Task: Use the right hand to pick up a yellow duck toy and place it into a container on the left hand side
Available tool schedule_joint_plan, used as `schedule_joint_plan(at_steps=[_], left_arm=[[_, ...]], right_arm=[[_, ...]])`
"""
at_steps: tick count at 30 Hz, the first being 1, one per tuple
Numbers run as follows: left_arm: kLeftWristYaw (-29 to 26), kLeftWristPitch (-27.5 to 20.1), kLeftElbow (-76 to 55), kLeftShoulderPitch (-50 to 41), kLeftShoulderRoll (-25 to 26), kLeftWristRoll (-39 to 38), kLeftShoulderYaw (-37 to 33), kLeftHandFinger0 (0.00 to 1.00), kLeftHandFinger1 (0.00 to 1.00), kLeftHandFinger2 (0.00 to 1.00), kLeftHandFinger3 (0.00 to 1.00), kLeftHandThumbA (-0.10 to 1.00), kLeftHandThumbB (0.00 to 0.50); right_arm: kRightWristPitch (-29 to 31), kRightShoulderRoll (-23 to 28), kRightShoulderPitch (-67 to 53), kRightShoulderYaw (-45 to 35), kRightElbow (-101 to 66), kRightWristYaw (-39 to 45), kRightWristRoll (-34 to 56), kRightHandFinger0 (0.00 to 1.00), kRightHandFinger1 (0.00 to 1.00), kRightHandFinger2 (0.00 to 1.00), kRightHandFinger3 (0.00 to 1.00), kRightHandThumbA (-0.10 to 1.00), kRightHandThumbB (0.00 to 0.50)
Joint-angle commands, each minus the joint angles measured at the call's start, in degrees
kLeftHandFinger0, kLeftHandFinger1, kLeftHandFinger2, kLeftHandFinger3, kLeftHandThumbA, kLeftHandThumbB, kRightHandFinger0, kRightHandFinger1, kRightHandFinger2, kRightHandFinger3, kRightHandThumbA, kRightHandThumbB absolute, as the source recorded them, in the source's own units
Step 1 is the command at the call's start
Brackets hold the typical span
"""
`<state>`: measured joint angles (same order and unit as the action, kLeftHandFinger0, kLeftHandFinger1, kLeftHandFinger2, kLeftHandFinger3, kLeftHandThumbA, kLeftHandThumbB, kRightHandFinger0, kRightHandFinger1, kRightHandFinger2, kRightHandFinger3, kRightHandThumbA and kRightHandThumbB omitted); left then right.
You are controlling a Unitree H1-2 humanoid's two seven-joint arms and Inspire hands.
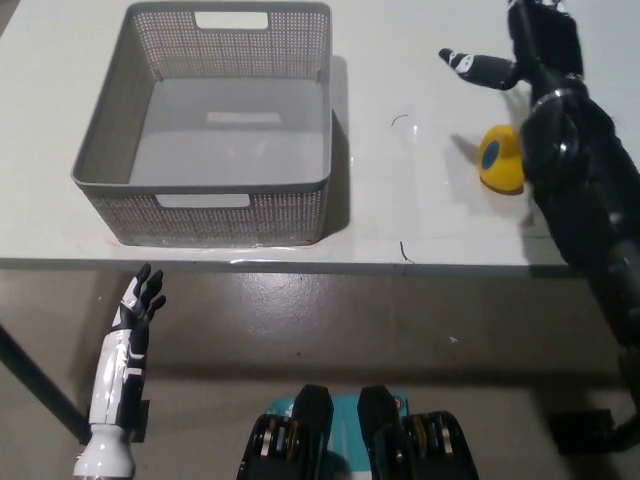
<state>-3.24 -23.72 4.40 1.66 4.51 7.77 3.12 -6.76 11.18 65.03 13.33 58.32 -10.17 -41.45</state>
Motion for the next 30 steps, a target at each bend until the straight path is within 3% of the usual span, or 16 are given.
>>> schedule_joint_plan(at_steps=[1,15,30], left_arm=[[-1.07,-2.66,-2.53,-0.13,1.25,0.78,1.02,1.00,1.00,1.00,1.00,1.00,0.500],[-0.71,-2.14,-2.30,-0.03,2.10,0.53,1.59,1.00,1.00,1.00,1.00,1.00,0.500],[-0.92,-1.68,-3.00,0.00,2.06,0.57,2.49,1.00,1.00,1.00,1.00,1.00,0.500]], right_arm=[[-0.10,-1.20,7.79,1.90,7.64,-1.31,1.28,1.00,1.00,1.00,1.00,0.85,0.500],[-1.11,-1.09,8.50,6.14,17.94,-0.59,2.79,1.00,1.00,1.00,1.00,0.75,0.500],[-2.54,-0.12,8.88,8.08,19.24,2.04,5.04,1.00,1.00,1.00,1.00,0.80,0.500]])
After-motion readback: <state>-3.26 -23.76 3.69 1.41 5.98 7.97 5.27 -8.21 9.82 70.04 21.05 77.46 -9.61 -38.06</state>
